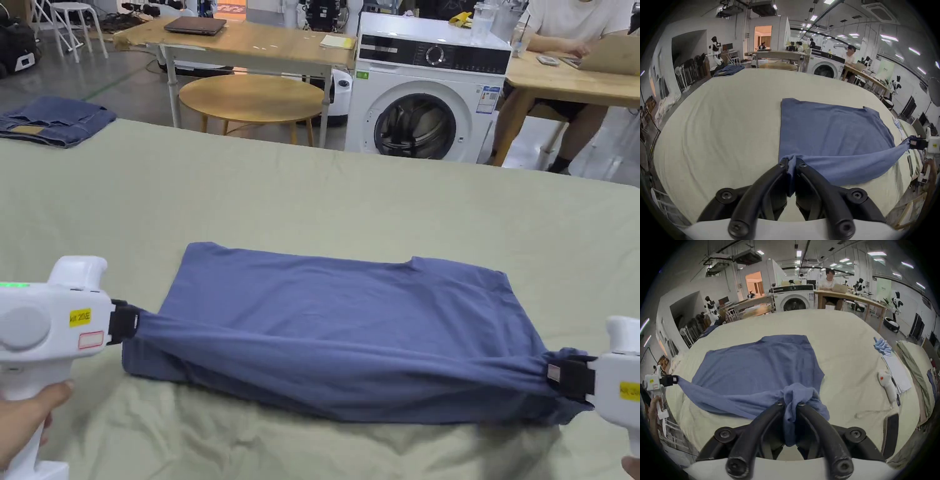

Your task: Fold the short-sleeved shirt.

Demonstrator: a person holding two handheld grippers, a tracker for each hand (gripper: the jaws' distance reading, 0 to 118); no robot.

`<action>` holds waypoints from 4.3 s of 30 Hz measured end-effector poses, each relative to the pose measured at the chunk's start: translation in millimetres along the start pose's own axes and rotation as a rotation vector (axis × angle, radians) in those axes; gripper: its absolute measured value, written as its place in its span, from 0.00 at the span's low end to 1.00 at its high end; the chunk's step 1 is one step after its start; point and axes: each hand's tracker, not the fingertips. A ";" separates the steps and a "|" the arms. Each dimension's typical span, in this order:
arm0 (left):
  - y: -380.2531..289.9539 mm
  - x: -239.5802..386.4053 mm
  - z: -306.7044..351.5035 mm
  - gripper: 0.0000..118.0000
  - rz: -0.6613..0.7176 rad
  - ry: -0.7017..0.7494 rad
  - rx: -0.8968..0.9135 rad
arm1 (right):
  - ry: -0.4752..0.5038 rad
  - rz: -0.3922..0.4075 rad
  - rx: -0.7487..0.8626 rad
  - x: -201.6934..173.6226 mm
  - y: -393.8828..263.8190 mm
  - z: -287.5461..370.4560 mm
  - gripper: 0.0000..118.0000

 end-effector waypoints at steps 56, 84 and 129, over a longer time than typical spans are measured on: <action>24.1 -25.5 -90.8 0.39 0.055 0.007 -0.290 | -0.046 0.128 0.387 -107.0 -58.0 5.7 0.00; -18.0 -2.8 -19.3 0.00 -0.001 -0.020 -0.147 | -0.087 -0.003 -0.125 32.8 -6.4 -95.2 0.56; -146.4 -33.2 38.7 0.00 0.009 0.001 -0.201 | -0.166 0.170 -0.204 -17.1 -149.1 13.6 0.38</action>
